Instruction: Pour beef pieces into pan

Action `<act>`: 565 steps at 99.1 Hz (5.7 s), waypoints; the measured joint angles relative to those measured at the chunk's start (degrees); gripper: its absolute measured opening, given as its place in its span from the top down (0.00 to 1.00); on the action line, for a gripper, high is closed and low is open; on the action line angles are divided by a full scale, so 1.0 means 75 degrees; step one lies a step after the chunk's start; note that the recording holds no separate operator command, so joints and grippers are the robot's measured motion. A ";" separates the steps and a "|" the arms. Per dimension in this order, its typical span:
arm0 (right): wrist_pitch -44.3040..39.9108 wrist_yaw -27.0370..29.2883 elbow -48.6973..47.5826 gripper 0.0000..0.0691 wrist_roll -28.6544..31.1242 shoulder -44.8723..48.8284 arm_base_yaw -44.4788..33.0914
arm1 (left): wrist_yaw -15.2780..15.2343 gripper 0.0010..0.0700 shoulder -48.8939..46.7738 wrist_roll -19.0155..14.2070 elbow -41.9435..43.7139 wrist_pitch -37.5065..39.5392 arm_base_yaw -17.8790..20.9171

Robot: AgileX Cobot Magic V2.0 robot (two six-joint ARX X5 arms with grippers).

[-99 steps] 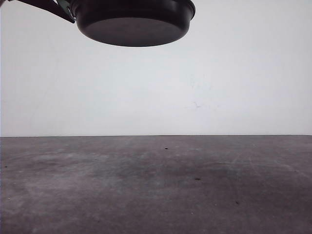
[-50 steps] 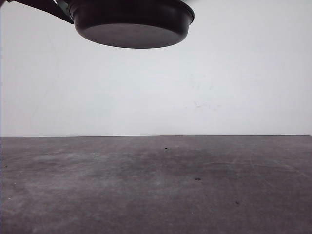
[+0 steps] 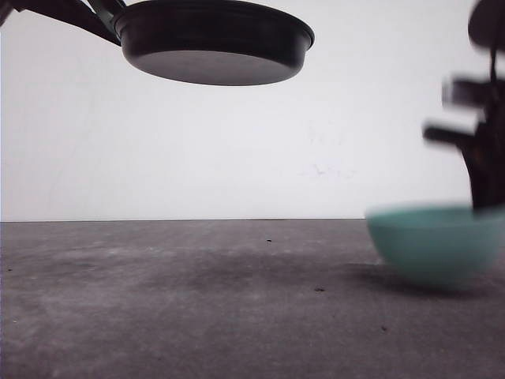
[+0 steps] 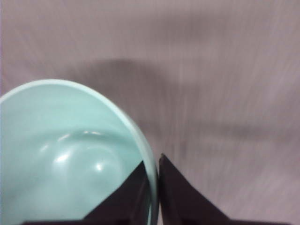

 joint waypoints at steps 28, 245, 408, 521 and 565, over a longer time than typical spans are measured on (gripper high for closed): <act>0.1017 -0.0102 -0.0501 0.98 0.0277 -0.0090 -0.0006 | -0.0006 0.93 0.0000 0.0006 0.0000 0.0006 -0.0041; -0.2602 -0.0224 0.3040 0.99 -0.0560 -0.6219 0.0280 | -0.0082 0.93 0.3450 -0.0332 -0.2401 0.4004 -0.0055; -0.1958 0.1326 0.1431 0.99 -0.2535 -0.7752 0.0280 | -0.4692 0.98 -0.7058 0.1274 -0.2314 -0.1591 -0.0402; 0.0242 0.2119 -0.2180 0.99 -0.2742 -0.9608 -0.0382 | -0.4692 0.98 -0.7058 0.1285 -0.2314 -0.1585 -0.0402; 0.0833 0.1221 -0.5179 0.99 -0.2250 -1.0433 -0.0650 | -0.4692 0.98 -0.7058 0.1285 -0.2314 -0.1550 -0.0402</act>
